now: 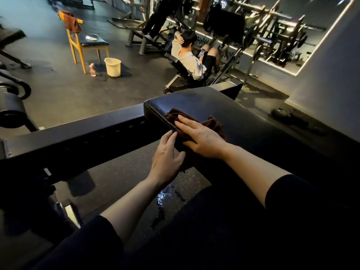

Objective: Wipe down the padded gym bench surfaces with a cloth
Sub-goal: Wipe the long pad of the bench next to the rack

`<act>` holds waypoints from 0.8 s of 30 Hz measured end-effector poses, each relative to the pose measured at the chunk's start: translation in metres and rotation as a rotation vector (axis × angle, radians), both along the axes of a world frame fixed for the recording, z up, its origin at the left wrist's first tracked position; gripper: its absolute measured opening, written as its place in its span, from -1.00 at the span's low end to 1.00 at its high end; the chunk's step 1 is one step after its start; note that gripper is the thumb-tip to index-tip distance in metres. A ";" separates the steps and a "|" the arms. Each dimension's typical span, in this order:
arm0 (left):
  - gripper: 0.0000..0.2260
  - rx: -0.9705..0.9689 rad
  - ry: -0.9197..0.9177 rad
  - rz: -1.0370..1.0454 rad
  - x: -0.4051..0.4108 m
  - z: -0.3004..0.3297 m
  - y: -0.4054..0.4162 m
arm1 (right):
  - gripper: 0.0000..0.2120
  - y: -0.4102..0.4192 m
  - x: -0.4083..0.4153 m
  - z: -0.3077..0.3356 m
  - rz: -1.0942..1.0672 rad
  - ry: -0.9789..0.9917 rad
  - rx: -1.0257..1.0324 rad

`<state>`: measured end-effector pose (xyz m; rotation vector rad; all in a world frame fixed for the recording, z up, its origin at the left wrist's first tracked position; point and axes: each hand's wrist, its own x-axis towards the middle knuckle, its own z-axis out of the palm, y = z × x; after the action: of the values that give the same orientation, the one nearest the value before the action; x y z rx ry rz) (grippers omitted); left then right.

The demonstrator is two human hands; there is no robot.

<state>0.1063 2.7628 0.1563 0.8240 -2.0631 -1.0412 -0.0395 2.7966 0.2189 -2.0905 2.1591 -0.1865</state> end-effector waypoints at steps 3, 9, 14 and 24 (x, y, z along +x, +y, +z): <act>-0.46 -0.046 0.008 -0.005 -0.004 0.003 0.020 | -0.39 0.031 -0.010 0.002 -0.035 -0.006 0.029; -0.47 -0.149 -0.064 0.006 -0.022 0.012 0.075 | -0.39 0.104 -0.034 0.012 -0.113 0.027 0.114; -0.46 -0.198 -0.092 0.019 -0.037 0.016 0.125 | -0.46 0.171 -0.061 0.025 -0.171 0.064 0.176; -0.48 -0.279 -0.225 0.001 -0.042 0.024 0.160 | -0.49 0.179 -0.047 0.018 -0.122 0.171 0.087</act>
<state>0.0638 2.9229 0.1805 0.8265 -2.3289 -0.6621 -0.0862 2.9755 0.2370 -1.9951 2.3469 0.0763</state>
